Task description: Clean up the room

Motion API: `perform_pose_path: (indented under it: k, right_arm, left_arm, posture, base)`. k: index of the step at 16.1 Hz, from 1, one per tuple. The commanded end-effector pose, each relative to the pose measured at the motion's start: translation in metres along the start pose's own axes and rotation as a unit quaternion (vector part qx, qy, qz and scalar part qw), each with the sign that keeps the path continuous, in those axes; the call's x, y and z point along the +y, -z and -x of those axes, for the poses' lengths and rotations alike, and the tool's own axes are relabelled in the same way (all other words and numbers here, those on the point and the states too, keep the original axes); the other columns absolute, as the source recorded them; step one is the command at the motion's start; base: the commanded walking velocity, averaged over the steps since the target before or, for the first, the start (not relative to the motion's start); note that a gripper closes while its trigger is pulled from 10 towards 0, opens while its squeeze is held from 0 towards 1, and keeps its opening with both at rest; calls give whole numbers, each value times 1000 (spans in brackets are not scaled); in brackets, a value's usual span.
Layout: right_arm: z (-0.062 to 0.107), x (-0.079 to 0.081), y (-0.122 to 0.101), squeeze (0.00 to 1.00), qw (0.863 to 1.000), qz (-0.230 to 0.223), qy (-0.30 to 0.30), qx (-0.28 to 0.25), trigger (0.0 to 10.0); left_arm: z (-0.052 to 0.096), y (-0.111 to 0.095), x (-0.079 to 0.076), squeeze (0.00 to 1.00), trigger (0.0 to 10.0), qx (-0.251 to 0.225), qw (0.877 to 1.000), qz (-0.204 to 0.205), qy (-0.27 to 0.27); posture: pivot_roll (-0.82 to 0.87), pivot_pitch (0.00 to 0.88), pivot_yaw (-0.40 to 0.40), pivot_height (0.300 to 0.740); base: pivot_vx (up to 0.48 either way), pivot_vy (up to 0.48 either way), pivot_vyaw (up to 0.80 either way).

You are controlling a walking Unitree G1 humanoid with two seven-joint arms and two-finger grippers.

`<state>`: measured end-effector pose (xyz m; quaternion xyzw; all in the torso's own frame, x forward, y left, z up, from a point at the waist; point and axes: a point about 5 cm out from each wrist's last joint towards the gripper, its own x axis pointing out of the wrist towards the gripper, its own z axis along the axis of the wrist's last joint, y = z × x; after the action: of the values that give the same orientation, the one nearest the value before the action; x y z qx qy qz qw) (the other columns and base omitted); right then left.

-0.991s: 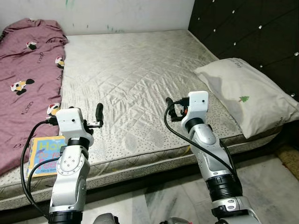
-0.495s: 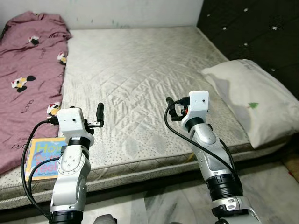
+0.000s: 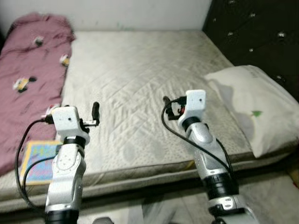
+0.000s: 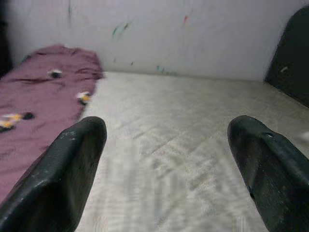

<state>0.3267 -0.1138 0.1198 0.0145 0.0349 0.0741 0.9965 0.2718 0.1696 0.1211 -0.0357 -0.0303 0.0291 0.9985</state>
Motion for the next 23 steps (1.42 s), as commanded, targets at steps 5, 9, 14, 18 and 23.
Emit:
perform_pose_path:
  k: [5,9,14,18,23]
  right_arm:
    - [-3,-2,-5,0,1000,3,4,-8,10000]
    - [-5,-2,-5,0,1000,-1,7,-7,10000]
    - [-5,-4,-5,0,1000,4,10,-8,10000]
    - [-5,-4,-7,0,1000,-1,9,-14,10000]
    - [-7,-2,-11,0,1000,-5,10,-8,10000]
  left_arm:
    - [1,-2,0,0,10000,-7,1000,-4,6]
    - [-1,-1,2,0,10000,-2,1000,-4,-8]
    - [-3,0,3,0,10000,6,1000,7,-14]
    - [-3,-1,2,0,10000,5,1000,13,-13]
    - [-4,-2,2,0,10000,2,1000,15,-12]
  posture:
    - [-5,0,-55,740]
    - [-4,0,-60,740]
    - [-7,0,-57,740]
    - [-8,0,-60,740]
    - [-8,0,-61,740]
  base:
    - [311,0,0]
    - [0,0,0]
    - [0,288,-183]
    - [0,480,0]
    - [0,480,0]
